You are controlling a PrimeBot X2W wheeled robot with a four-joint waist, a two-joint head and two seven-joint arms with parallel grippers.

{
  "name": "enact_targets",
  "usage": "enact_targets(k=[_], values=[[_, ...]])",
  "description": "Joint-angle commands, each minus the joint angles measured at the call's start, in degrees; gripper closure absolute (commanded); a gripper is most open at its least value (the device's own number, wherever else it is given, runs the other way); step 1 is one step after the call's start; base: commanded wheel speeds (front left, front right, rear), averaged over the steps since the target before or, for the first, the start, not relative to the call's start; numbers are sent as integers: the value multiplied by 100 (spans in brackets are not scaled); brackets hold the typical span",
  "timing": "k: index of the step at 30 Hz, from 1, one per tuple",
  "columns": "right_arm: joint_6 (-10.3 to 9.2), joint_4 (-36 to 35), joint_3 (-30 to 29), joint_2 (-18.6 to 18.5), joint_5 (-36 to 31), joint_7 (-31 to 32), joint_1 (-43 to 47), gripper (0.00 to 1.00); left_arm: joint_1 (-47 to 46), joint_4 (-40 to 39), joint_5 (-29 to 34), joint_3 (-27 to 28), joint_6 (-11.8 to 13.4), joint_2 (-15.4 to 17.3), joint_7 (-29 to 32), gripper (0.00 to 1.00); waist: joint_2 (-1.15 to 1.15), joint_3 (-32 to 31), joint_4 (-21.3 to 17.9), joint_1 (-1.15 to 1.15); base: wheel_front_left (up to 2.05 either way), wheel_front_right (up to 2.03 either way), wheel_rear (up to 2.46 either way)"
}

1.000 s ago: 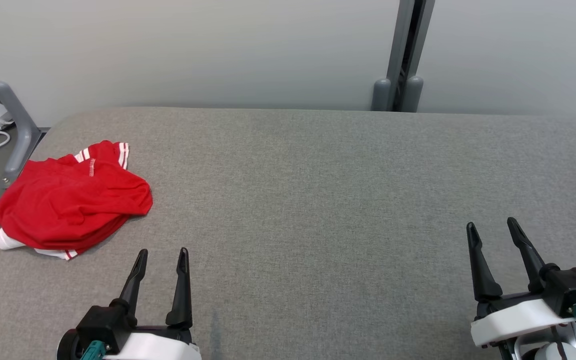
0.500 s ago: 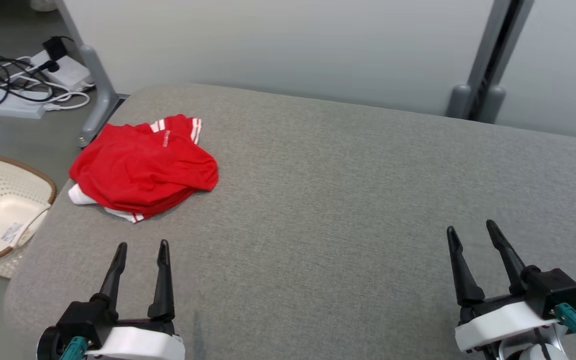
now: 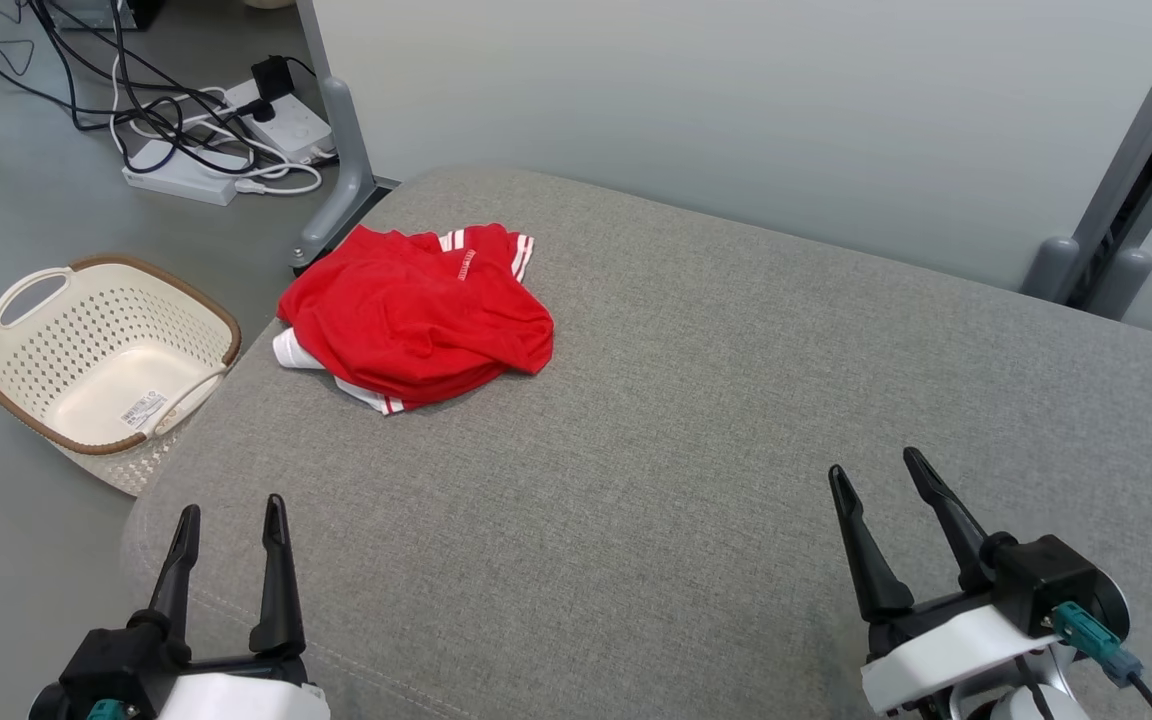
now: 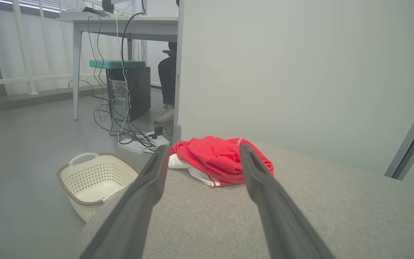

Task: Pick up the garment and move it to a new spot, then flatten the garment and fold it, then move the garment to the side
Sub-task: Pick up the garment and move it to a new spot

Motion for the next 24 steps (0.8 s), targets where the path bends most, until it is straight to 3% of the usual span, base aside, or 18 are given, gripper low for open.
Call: enact_targets(k=[1, 24], values=[[-3, 33, -4, -30, 34, -3, -59, 0, 40, -30, -15, 11, 7, 18, -4, 0, 0, 5, 5, 0, 0, 0, 0], [-3, -6, 16, -82, -19, -4, -147, 0, -105, 0, -89, -196, 149, 21, -5, 0, 0, 242, -24, 0, 0, 0, 0]])
